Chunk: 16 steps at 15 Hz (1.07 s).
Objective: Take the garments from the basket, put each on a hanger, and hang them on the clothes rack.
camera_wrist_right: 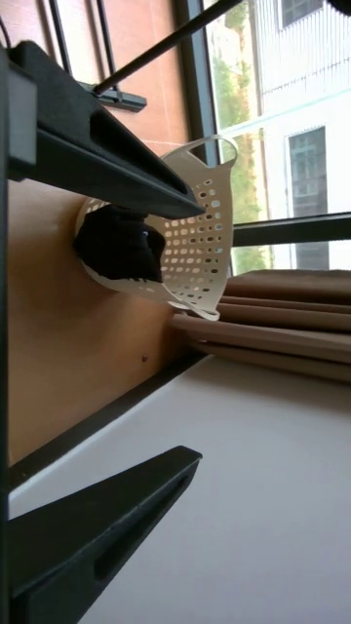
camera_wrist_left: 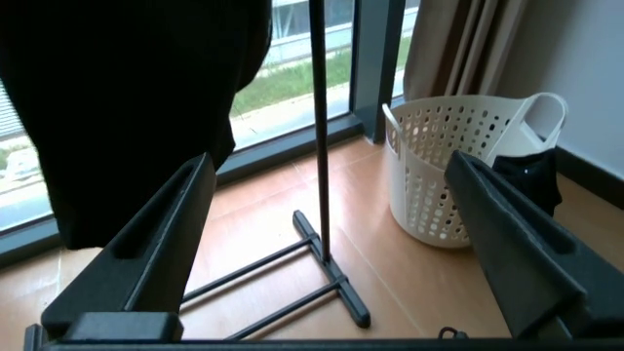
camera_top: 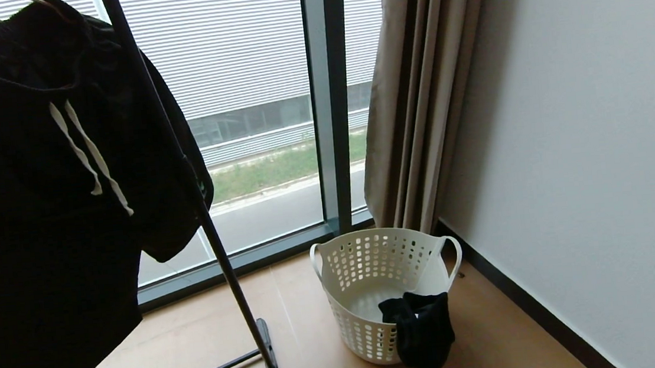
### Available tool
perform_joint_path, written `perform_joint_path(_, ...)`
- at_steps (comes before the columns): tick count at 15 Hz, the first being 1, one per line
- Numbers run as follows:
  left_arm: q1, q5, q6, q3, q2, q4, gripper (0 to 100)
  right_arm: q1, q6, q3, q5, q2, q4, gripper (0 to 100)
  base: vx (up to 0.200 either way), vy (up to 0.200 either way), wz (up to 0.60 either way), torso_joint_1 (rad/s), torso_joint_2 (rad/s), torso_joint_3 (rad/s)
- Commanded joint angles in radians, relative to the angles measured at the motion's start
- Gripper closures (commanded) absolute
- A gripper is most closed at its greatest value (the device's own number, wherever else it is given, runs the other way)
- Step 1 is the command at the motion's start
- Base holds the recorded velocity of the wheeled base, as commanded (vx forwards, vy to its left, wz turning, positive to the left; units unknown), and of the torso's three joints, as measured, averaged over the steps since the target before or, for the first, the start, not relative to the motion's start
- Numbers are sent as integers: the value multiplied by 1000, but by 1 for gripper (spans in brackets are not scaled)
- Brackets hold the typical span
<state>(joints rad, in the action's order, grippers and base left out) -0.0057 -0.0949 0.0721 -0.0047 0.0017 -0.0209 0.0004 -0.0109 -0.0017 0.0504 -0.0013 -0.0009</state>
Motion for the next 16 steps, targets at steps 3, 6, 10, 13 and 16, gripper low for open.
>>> perform_joint_path(3, 1, 0, 0, 0, 0, -1, 0, 0, 5, 0, -1, 1, -1, 0, 0, 0, 0, 4, 4, -137)
perform_joint_path(6, 1, 0, 0, 0, 0, -2, 0, 0, 3, 0, -1, 1, -1, 0, 0, 0, 0, 2, 3, -73)
perform_joint_path(10, 0, -2, 0, -1, 0, -2, 0, 0, 2, 0, -1, 1, -1, 0, 0, 0, 0, 6, 2, -179)
perform_joint_path(13, 1, -2, 2, -1, 0, -2, 0, 0, -1, 0, 0, 1, -1, 0, 0, 0, 0, 5, 2, -194)
perform_joint_path(16, 0, -2, 2, 0, 0, -1, 0, 0, -1, 0, -1, 1, 2, 0, 0, 0, 0, 1, 6, -183)
